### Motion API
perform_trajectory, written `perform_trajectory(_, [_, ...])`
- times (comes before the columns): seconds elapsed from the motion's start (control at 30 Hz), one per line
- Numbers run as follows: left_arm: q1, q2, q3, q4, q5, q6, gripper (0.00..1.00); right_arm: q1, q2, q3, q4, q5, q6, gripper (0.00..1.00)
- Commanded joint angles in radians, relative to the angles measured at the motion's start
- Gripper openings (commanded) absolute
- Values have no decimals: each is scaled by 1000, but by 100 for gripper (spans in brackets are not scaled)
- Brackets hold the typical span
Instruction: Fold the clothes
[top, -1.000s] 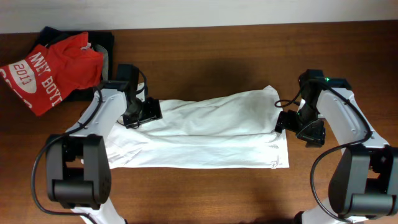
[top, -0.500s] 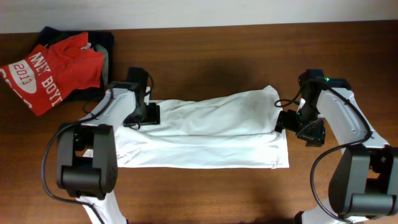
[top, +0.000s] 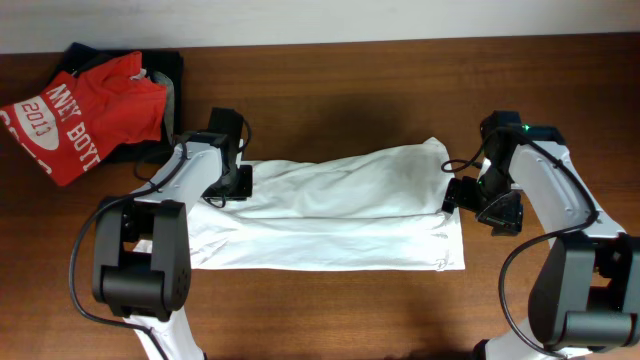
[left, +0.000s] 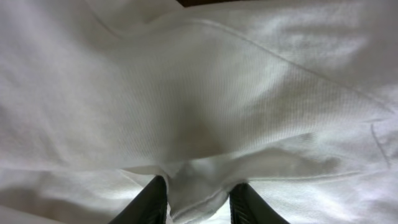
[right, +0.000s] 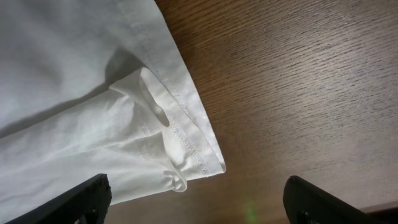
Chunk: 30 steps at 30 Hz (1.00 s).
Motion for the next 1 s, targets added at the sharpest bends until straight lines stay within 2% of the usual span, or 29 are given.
perform_trajectory(0.0, [0,8,16,2,-29,5,22,-3,-24,-9,3,-2,-7,92])
perform_trajectory(0.03, [0,8,16,2,-29,5,14,-3,-24,-9,3,-2,-7,92])
perform_trajectory(0.1, [0,8,16,0,-29,5,5,-3,-24,-9,3,-2,-7,91])
perform_trajectory(0.13, [0,8,16,0,-29,5,0,-3,-24,-9,8,-2,-6,87])
perform_trajectory(0.3, [0,-14,16,-9,-38,-15,1,-4,-35,51,-9,-2,-7,84])
perform_trajectory(0.33, [0,-24,16,-11,-37,-19,0,-3,-39,82,-9,-3,-6,87])
perform_trajectory(0.4, [0,-36,16,-19,-37,-26,1,-4,-38,143,8,-2,-7,99])
perform_trajectory(0.47, [0,-36,16,-22,-37,-26,1,-4,-38,183,81,-7,-10,99])
perform_trajectory(0.53, [0,-36,16,-23,-36,-26,0,-3,-36,190,205,-98,-72,99])
perform_trajectory(0.63, [0,-36,16,-23,-36,-26,0,-3,-8,190,335,-166,-80,99])
perform_trajectory(0.8, [0,-36,16,-16,-36,-26,0,-2,71,190,547,-180,-127,99])
perform_trajectory(0.97, [0,-36,16,-12,-37,-25,1,0,178,190,627,-178,-142,99])
